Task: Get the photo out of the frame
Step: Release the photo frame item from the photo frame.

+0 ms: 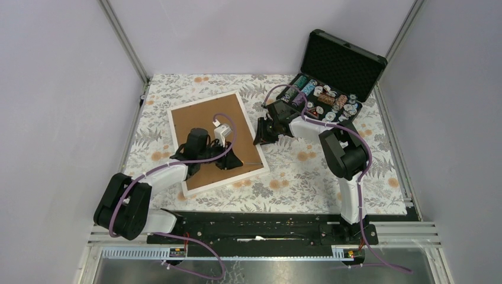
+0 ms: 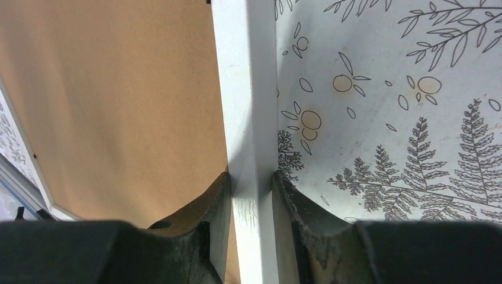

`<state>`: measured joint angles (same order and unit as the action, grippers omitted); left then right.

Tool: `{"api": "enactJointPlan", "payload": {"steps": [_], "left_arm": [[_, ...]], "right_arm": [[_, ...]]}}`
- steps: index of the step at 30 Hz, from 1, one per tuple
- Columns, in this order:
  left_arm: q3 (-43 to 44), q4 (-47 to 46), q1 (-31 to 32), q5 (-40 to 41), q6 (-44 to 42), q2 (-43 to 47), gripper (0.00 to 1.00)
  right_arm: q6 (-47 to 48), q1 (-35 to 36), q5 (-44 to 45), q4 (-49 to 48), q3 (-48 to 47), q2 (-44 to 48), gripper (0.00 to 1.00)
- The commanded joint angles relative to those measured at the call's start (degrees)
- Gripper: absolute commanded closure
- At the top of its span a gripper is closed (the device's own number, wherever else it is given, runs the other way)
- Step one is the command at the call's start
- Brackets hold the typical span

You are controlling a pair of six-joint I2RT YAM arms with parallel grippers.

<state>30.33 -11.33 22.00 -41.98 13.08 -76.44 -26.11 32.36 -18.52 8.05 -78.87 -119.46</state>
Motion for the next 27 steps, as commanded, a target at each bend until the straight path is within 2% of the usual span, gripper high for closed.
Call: {"api": "enactJointPlan", "payload": {"steps": [1,7,10,11,13,15,18,21,27], "left_arm": [[5.1,4.6,5.8,0.5,4.2,1.3,1.00],[12.2,9.0,11.2,6.8,9.5,0.4,1.00],[14.4,9.6,11.4,6.6,11.1,-0.4,1.00],[15.1,10.8,11.4,6.7,10.0,-0.4,1.00],[16.3,14.5,11.3,7.9,6.8,0.1,1.00],[17.6,18.9,10.5,9.1,3.8,0.6,1.00],[17.5,21.7,6.9,6.4,2.5,2.6,1.00],[14.7,20.9,4.5,6.4,2.8,6.1,1.00],[7.5,16.1,3.1,5.8,11.3,9.9,1.00]], "right_arm": [[-1.6,3.5,6.7,3.4,2.2,-6.4,1.00],[-2.8,4.0,7.1,3.5,2.1,-6.6,1.00],[-1.3,4.0,4.9,3.3,1.3,-6.5,1.00],[0.0,4.0,3.9,3.3,0.7,-6.1,0.97],[2.6,3.5,2.4,4.1,-0.5,-4.8,0.75],[4.2,2.4,1.7,5.1,-2.0,-3.0,0.65],[5.0,-0.2,-0.7,5.3,-2.1,0.5,0.50],[6.5,-2.1,-3.0,5.2,0.1,3.4,0.44],[9.3,-3.8,-9.8,4.2,8.0,8.5,0.38]]}}
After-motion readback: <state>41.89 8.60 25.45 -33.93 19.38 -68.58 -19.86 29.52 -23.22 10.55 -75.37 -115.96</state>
